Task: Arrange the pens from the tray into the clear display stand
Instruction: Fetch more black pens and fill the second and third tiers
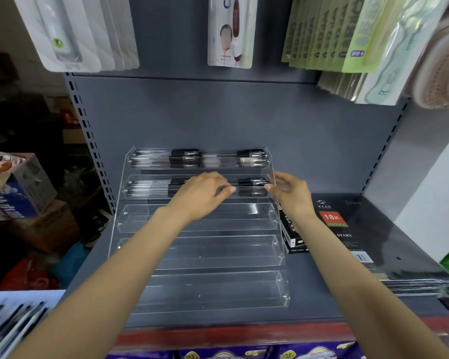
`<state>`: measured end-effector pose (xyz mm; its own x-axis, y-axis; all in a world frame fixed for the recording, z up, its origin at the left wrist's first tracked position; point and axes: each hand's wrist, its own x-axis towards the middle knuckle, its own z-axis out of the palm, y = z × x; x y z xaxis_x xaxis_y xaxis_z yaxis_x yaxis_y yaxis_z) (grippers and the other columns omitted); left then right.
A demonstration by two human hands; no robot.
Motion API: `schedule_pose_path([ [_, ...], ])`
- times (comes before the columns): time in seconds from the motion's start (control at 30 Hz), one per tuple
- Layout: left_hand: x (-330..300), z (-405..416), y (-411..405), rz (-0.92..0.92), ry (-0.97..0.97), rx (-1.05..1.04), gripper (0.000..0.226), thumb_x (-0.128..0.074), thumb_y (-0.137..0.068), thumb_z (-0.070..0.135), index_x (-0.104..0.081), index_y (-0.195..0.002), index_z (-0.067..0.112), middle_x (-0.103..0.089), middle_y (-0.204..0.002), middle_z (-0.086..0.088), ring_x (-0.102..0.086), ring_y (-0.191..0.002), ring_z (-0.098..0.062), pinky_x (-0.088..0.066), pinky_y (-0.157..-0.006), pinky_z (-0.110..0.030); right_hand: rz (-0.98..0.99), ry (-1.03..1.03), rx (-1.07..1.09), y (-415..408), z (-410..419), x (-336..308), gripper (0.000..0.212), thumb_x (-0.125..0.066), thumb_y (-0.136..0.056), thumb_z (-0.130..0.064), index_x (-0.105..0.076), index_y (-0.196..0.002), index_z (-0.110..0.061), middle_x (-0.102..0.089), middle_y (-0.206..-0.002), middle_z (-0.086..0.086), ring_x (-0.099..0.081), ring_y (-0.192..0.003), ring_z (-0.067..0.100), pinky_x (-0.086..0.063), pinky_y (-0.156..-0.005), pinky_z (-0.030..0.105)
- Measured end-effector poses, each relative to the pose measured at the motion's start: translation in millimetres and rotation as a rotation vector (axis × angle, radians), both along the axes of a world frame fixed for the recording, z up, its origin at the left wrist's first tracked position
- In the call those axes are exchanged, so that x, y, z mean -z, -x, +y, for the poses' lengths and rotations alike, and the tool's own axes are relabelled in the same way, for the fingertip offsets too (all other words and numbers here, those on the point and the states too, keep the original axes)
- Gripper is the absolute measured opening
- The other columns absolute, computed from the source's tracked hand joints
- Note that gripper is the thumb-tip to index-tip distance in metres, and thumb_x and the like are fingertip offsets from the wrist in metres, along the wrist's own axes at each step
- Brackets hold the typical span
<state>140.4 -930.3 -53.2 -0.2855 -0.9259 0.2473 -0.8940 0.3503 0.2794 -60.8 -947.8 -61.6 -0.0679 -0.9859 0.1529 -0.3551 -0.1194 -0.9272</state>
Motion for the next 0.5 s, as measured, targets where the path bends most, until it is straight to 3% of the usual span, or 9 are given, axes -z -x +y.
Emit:
schedule_pose_path([
  [0.1, 0, 1, -3, 0.038, 0.022, 0.004, 0.038, -0.039, -0.098, 0.038, -0.058, -0.123, 0.015, -0.056, -0.127, 0.0, -0.049, -0.119, -0.018, -0.038, -0.103, -0.036, 0.065, 0.027, 0.022, -3, 3, 0, 0.042, -0.063, -0.088, -0.015, -0.054, -0.129, -0.013, -0.062, -0.122, 0.006, -0.061, -0.109, 0.02, -0.046, -0.099, 0.033],
  [0.23, 1, 8, -13, 0.217, 0.173, -0.035, 0.026, -0.05, -0.094, 0.024, -0.062, -0.115, 0.015, -0.061, -0.113, -0.001, -0.054, -0.108, -0.018, -0.043, -0.096, -0.035, 0.253, 0.26, 0.135, -23, 23, 1, 0.041, -0.06, -0.09, -0.013, -0.052, -0.13, -0.011, -0.052, -0.13, 0.006, -0.051, -0.117, 0.019, -0.041, -0.101, 0.029],
  [0.37, 5, 34, -30, 0.4, 0.273, -0.083, 0.014, -0.057, -0.089, 0.016, -0.065, -0.099, 0.018, -0.063, -0.092, 0.005, -0.058, -0.084, -0.01, -0.047, -0.079, -0.023, 0.181, 0.275, 0.012, -58, 50, -4, 0.026, -0.059, -0.089, -0.012, -0.06, -0.116, -0.011, -0.062, -0.111, 0.001, -0.058, -0.091, 0.009, -0.042, -0.077, 0.003],
  [0.43, 10, 55, -47, 0.462, 0.274, -0.107, 0.012, -0.057, -0.088, 0.015, -0.065, -0.097, 0.019, -0.062, -0.088, 0.008, -0.057, -0.079, -0.006, -0.042, -0.073, -0.012, 0.159, 0.235, -0.058, -83, 67, -4, 0.017, -0.059, -0.089, -0.012, -0.064, -0.106, -0.013, -0.065, -0.1, -0.003, -0.057, -0.078, 0.0, -0.04, -0.069, 0.0],
  [0.5, 16, 82, -72, 0.486, 0.281, -0.144, 0.012, -0.057, -0.089, 0.015, -0.065, -0.096, 0.02, -0.062, -0.087, 0.009, -0.057, -0.078, -0.006, -0.041, -0.07, -0.011, 0.165, 0.225, -0.117, -114, 89, 1, 0.014, -0.059, -0.089, -0.011, -0.067, -0.1, -0.013, -0.065, -0.093, -0.006, -0.057, -0.076, -0.001, -0.041, -0.068, 0.003],
])
